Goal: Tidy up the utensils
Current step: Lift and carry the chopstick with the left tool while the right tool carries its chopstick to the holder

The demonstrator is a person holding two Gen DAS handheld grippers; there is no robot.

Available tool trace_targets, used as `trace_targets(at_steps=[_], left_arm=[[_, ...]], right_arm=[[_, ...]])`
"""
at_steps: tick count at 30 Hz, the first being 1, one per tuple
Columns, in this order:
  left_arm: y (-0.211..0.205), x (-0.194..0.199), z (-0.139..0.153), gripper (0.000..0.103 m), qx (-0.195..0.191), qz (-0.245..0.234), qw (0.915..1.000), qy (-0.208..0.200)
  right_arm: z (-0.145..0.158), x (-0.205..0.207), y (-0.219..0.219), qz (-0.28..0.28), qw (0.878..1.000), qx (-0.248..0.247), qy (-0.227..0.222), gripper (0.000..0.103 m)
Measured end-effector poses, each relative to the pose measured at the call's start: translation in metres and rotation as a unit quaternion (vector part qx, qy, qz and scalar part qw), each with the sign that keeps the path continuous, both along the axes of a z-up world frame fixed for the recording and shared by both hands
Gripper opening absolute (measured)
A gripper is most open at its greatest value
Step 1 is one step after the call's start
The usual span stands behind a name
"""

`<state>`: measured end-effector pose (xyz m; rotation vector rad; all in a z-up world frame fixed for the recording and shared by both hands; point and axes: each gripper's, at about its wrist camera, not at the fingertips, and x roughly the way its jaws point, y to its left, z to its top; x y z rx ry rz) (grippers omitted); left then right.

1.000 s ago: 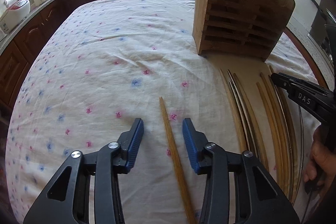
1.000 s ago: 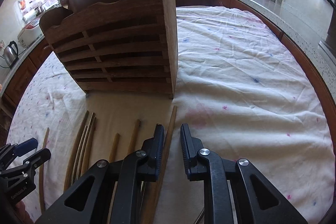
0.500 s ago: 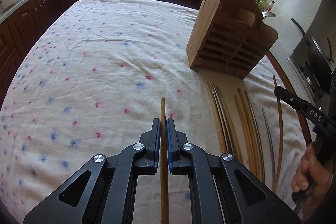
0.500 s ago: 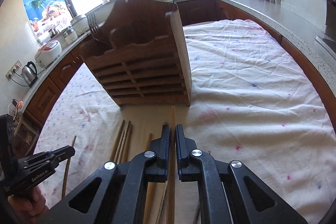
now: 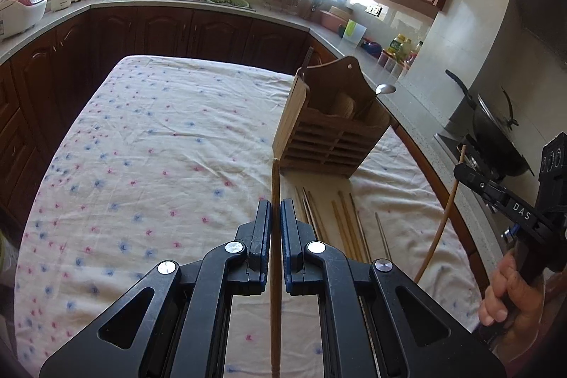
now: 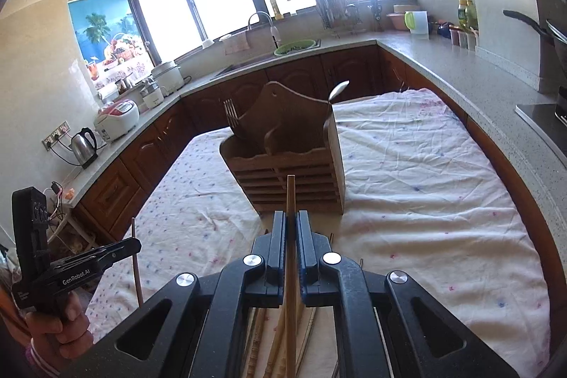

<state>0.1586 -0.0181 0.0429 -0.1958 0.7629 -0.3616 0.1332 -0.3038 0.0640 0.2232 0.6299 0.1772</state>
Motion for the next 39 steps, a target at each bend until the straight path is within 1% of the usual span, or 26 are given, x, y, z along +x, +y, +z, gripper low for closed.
trace_targets(at_steps=[3, 8, 18, 24, 27, 31, 36, 39], left_arm=[[0.002, -0.005, 0.013, 0.005, -0.005, 0.003, 0.9998, -0.018], [0.005, -0.007, 0.024, 0.005, -0.012, 0.007, 0.9994, -0.032], [0.002, -0.003, 0.028, 0.005, -0.015, 0.01, 0.9991, -0.037], [-0.001, 0.003, 0.039, 0.005, -0.021, 0.01, 0.9985, -0.049], [-0.004, 0.011, 0.052, 0.005, -0.025, 0.008, 0.9976, -0.064], [-0.01, 0.026, 0.079, 0.005, -0.029, 0.008, 0.9949, -0.096], [-0.02, 0.05, 0.119, 0.005, -0.036, 0.012, 0.9882, -0.148], [-0.024, 0.07, 0.135, 0.005, -0.048, 0.017, 0.9845, -0.167]], right_arm=[[0.017, -0.009, -0.001, -0.001, 1.0, 0.002, -0.022, 0.005], [0.036, -0.017, -0.002, -0.003, 0.999, -0.001, -0.05, 0.005], [0.04, -0.013, -0.006, -0.006, 0.998, 0.006, -0.061, 0.005], [0.048, -0.012, -0.009, -0.007, 0.997, 0.008, -0.072, 0.005], [0.056, -0.007, -0.012, -0.011, 0.996, 0.01, -0.083, 0.005], [0.075, 0.003, -0.017, -0.019, 0.994, 0.008, -0.11, 0.005], [0.107, 0.026, -0.022, -0.031, 0.988, 0.009, -0.152, 0.005], [0.123, 0.042, -0.024, -0.041, 0.984, 0.006, -0.174, 0.005]])
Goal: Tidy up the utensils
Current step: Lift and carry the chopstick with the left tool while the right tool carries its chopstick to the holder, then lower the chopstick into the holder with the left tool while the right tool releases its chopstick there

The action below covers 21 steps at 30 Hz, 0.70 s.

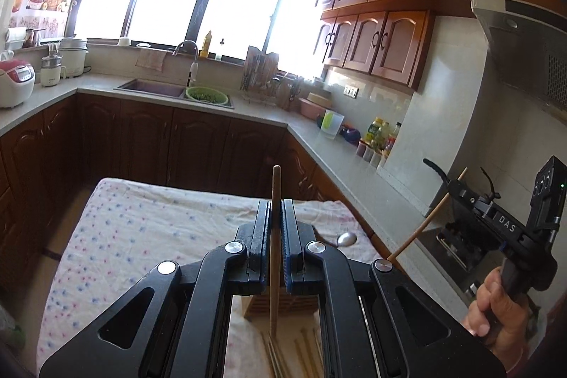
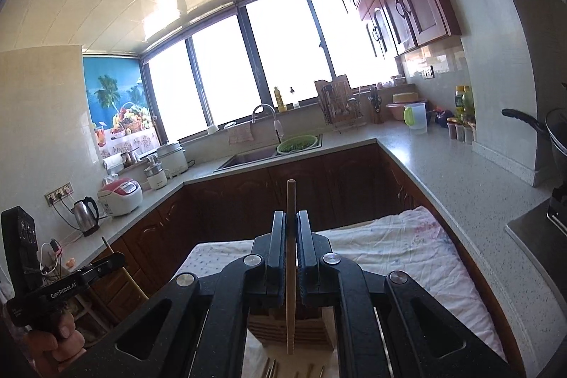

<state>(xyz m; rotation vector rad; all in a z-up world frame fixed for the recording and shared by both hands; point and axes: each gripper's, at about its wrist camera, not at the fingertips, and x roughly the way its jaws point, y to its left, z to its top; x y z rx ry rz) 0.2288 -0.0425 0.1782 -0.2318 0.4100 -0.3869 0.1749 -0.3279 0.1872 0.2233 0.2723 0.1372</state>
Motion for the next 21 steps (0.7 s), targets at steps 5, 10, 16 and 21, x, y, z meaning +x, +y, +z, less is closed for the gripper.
trace_targets(at_steps=[5, 10, 16, 21], left_arm=[[-0.008, 0.034, 0.008, 0.005, -0.025, 0.011, 0.9994, -0.019], [-0.017, 0.063, -0.012, 0.005, -0.043, 0.024, 0.9987, -0.017], [-0.03, 0.08, -0.054, 0.005, -0.035, 0.033, 0.9988, 0.007], [-0.038, 0.085, -0.077, 0.005, -0.012, 0.032, 0.9991, 0.026]], right_arm=[[0.009, 0.028, -0.003, -0.015, 1.0, -0.003, -0.017, 0.006], [-0.011, 0.051, -0.006, -0.031, 0.999, -0.006, -0.011, 0.006], [-0.054, 0.07, -0.013, -0.036, 0.999, 0.01, 0.02, 0.006], [-0.081, 0.082, -0.01, -0.03, 0.998, 0.009, 0.051, 0.006]])
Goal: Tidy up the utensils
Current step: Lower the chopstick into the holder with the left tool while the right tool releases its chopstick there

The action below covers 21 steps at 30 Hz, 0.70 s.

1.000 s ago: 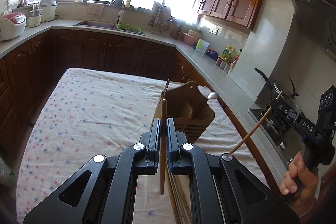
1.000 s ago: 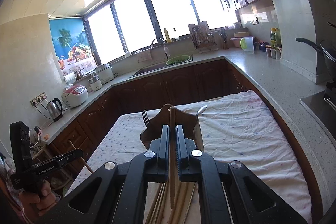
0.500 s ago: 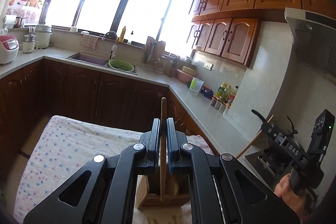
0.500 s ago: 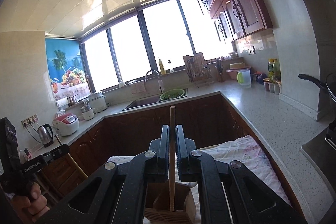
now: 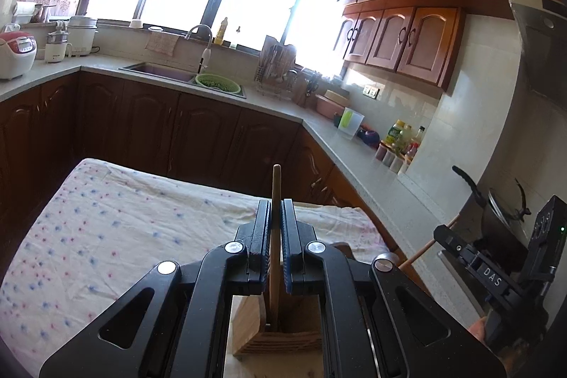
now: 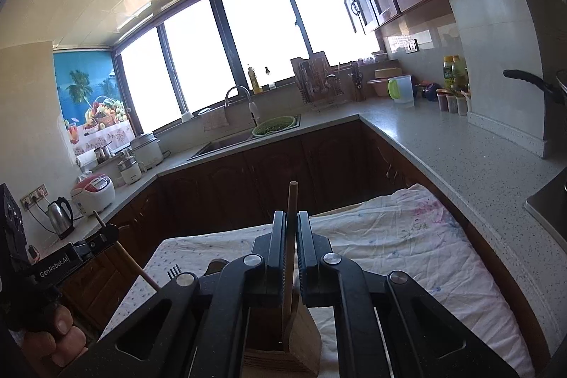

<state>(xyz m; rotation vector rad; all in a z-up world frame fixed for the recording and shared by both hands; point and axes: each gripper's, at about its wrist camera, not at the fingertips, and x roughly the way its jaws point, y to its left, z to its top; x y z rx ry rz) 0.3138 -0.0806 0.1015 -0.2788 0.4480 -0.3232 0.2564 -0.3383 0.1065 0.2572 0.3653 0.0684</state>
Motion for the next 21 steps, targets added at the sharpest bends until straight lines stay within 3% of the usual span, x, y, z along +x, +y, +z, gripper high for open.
trace_targets(at_steps=[7, 18, 19, 21], left_arm=[[-0.005, 0.005, -0.021, 0.006, 0.016, -0.003, 0.9995, 0.026], [-0.009, 0.004, -0.018, 0.006, 0.031, -0.001, 0.9991, 0.027], [-0.008, 0.004, -0.017, 0.01, 0.031, 0.003, 0.999, 0.032], [-0.005, 0.003, -0.015, 0.031, 0.026, 0.006, 0.9989, 0.04]], right_arm=[[-0.018, 0.008, 0.003, 0.007, 1.0, -0.007, 0.027, 0.006], [-0.013, 0.013, 0.002, 0.008, 0.999, -0.006, 0.035, 0.01], [-0.014, 0.013, 0.001, 0.007, 0.999, -0.005, 0.037, 0.011], [-0.013, 0.012, -0.001, 0.007, 0.999, 0.0, 0.039, 0.019]])
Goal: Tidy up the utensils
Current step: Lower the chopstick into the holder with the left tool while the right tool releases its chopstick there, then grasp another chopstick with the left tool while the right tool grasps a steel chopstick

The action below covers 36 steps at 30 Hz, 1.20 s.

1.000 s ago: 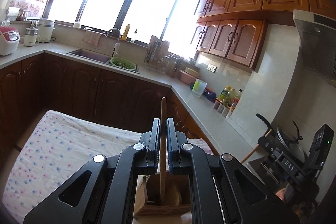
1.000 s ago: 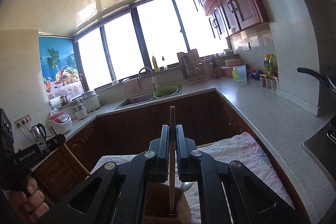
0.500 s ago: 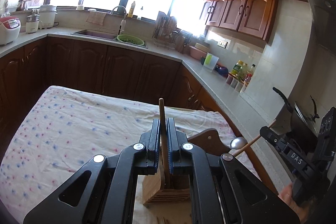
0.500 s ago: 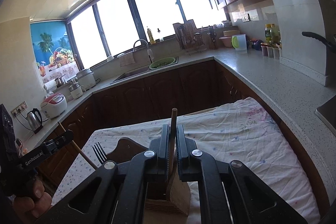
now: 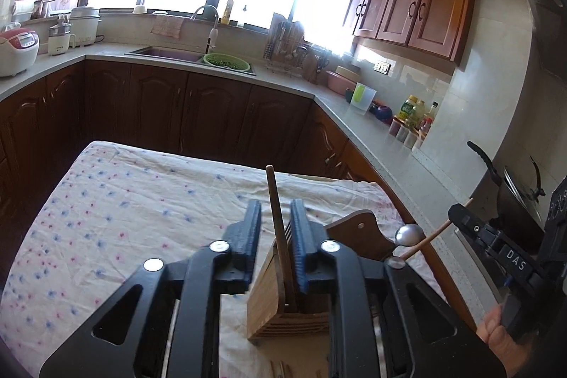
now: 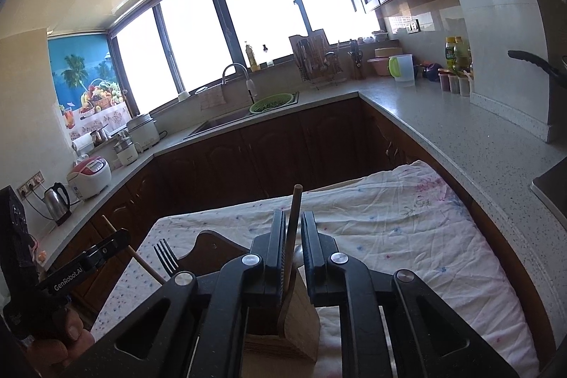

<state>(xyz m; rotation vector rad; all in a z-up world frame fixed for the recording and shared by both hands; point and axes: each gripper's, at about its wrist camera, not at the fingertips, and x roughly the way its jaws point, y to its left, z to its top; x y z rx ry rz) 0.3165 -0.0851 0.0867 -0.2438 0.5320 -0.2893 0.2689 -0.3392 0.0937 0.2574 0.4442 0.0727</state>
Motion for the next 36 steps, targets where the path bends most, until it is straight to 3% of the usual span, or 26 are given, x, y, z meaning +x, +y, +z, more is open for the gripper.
trace_targets(at_steps=[1, 2, 3, 5, 7, 9, 10, 14, 20, 24, 30, 36], left_arm=[[0.003, -0.003, 0.001, 0.053, 0.001, 0.007, 1.0, -0.001], [0.005, -0.007, 0.003, 0.067, 0.003, 0.016, 0.9998, -0.007], [0.007, -0.012, 0.005, 0.071, 0.005, 0.023, 0.9996, -0.015], [0.011, -0.022, 0.008, 0.086, 0.014, 0.031, 0.9992, -0.022], [0.016, -0.034, 0.01, 0.091, 0.022, 0.036, 0.9986, -0.031], [0.02, -0.048, 0.011, 0.094, 0.035, 0.04, 0.9979, -0.038], [0.022, -0.055, 0.011, 0.097, 0.044, 0.043, 0.9973, -0.04], [0.031, -0.081, 0.003, 0.101, 0.063, 0.057, 0.9958, -0.035], [0.043, -0.113, -0.016, 0.103, 0.059, 0.046, 0.9972, -0.006], [0.048, -0.131, -0.032, 0.103, 0.05, 0.041, 0.9978, 0.015], [0.052, -0.152, -0.056, 0.103, 0.063, 0.057, 0.9955, 0.042], [0.044, -0.161, -0.075, 0.103, 0.081, 0.042, 0.9936, 0.067]], right_arm=[[0.001, -0.002, -0.002, 0.001, 1.0, 0.005, -0.004, 0.026], [0.003, -0.006, -0.003, 0.0, 1.0, 0.009, -0.009, 0.045], [0.005, -0.01, -0.005, -0.001, 1.0, 0.013, -0.016, 0.063], [0.011, -0.02, -0.009, -0.005, 0.999, 0.019, -0.031, 0.071], [0.016, -0.029, -0.012, -0.005, 0.999, 0.028, -0.039, 0.079], [0.019, -0.041, -0.015, -0.001, 0.998, 0.037, -0.046, 0.097], [0.019, -0.047, -0.016, 0.0, 0.998, 0.041, -0.049, 0.101], [0.018, -0.076, -0.016, -0.004, 0.998, 0.033, -0.057, 0.102], [0.002, -0.115, -0.015, -0.011, 0.999, 0.025, -0.045, 0.102], [-0.009, -0.138, -0.011, -0.013, 0.999, 0.016, -0.027, 0.102], [-0.035, -0.165, -0.011, -0.024, 1.0, 0.018, 0.005, 0.102], [-0.064, -0.176, -0.011, -0.031, 0.998, 0.016, 0.046, 0.102]])
